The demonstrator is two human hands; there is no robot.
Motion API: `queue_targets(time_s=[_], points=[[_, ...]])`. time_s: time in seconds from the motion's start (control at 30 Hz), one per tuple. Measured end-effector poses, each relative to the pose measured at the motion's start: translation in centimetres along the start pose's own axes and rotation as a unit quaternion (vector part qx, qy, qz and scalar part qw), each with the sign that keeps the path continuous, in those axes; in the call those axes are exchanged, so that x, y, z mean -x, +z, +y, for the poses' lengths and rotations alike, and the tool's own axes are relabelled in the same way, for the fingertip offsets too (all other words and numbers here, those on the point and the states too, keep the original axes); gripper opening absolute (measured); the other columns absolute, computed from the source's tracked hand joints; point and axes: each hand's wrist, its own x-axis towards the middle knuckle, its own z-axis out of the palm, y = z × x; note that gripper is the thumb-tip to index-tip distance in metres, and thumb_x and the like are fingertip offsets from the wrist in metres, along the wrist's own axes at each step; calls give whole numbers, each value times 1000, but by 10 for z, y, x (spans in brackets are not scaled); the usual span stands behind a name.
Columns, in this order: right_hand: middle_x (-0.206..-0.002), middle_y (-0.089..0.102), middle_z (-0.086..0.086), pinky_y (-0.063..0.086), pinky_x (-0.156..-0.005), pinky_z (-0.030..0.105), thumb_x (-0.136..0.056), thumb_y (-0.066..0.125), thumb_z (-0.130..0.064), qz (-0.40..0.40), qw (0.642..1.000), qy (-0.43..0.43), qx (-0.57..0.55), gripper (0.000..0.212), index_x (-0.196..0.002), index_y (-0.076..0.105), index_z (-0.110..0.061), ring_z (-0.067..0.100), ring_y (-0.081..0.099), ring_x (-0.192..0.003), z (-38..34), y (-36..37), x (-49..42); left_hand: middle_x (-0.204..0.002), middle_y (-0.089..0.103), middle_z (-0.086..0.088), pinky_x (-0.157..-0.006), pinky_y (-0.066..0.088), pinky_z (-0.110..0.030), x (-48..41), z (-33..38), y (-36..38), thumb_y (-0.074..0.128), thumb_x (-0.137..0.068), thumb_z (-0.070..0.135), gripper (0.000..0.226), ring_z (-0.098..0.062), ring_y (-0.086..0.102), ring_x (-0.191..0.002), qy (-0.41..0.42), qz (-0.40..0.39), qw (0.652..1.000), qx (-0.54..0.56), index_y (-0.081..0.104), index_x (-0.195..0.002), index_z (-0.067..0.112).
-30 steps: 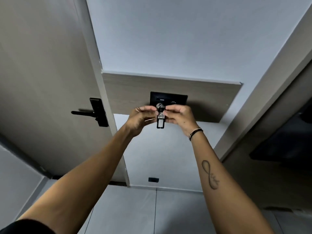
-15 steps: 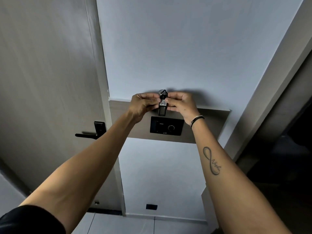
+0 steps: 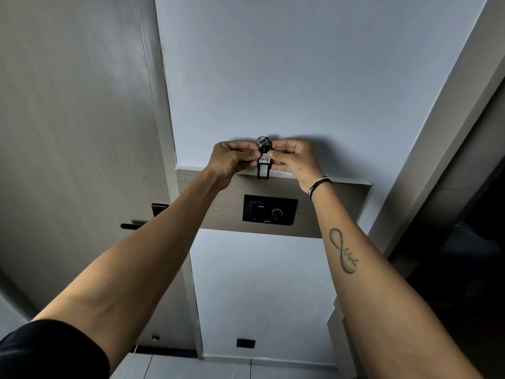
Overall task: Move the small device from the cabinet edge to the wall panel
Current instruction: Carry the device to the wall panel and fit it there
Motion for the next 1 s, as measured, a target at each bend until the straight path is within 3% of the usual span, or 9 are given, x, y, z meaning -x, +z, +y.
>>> queue_targets(time_s=[0.13,0.3,0.4,0.5,0.6,0.77,0.83,0.93,1.0], points=[[-97,75,8,65,-82,36,-88,76,0,8,1000,2,4,20,-106,74,-8,18,74,-87,4,0,-2,-78,81,-5,-73,66,-26,-3,-2,1,80,-83,-11,19,-17,77,-73,2,0,1000,-4,80,-86,7],[-92,75,4,65,-71,25,-87,77,2,20,1000,13,13,26,-112,73,-1,7,74,-77,18,-4,2,-75,82,0,-72,67,-26,0,-14,3,79,-83,-14,24,-14,79,-69,10,-10,1000,-28,79,-84,10],[-91,73,7,66,-73,26,-86,76,5,22,999,27,12,30,-115,71,5,9,73,-75,30,-4,8,-76,80,-3,-71,68,-25,5,-27,2,80,-82,-15,22,-13,78,-67,29,1,998,-53,77,-89,7],[-89,73,8,65,-76,32,-86,76,6,25,999,31,15,26,-111,72,2,14,72,-76,41,-2,15,-80,79,-6,-73,68,-26,13,-42,0,81,-82,-14,22,-12,76,-68,57,18,995,-74,78,-91,5],[-90,75,10,66,-73,29,-84,78,5,37,998,17,40,23,-107,75,0,11,74,-75,49,2,18,-70,79,5,-71,66,-23,17,-55,1,80,-83,-15,25,-6,75,-65,81,38,992,-87,76,-89,8],[-81,76,1,65,-69,27,-83,81,3,54,996,0,69,26,-84,76,-23,10,74,-72,63,9,26,-70,75,2,-70,65,-21,21,-67,0,79,-81,-18,32,-2,72,-63,98,70,986,-114,74,-83,14],[-80,76,2,66,-71,31,-82,81,3,61,995,-2,75,28,-82,76,-25,15,75,-74,70,11,29,-70,74,2,-71,64,-21,23,-73,-1,80,-80,-18,33,-2,72,-64,94,75,985,-125,75,-81,15],[-86,77,11,68,-75,38,-81,81,3,69,994,-2,87,19,-91,80,-13,22,75,-80,79,11,33,-65,76,9,-71,64,-20,24,-83,-4,80,-80,-16,33,-1,72,-63,83,79,984,-136,76,-79,17],[-86,77,11,68,-75,38,-80,82,4,75,992,4,99,20,-98,80,-4,17,75,-76,82,11,33,-65,77,9,-72,65,-22,24,-89,-5,82,-80,-14,33,-2,72,-64,76,82,983,-143,77,-78,18]])
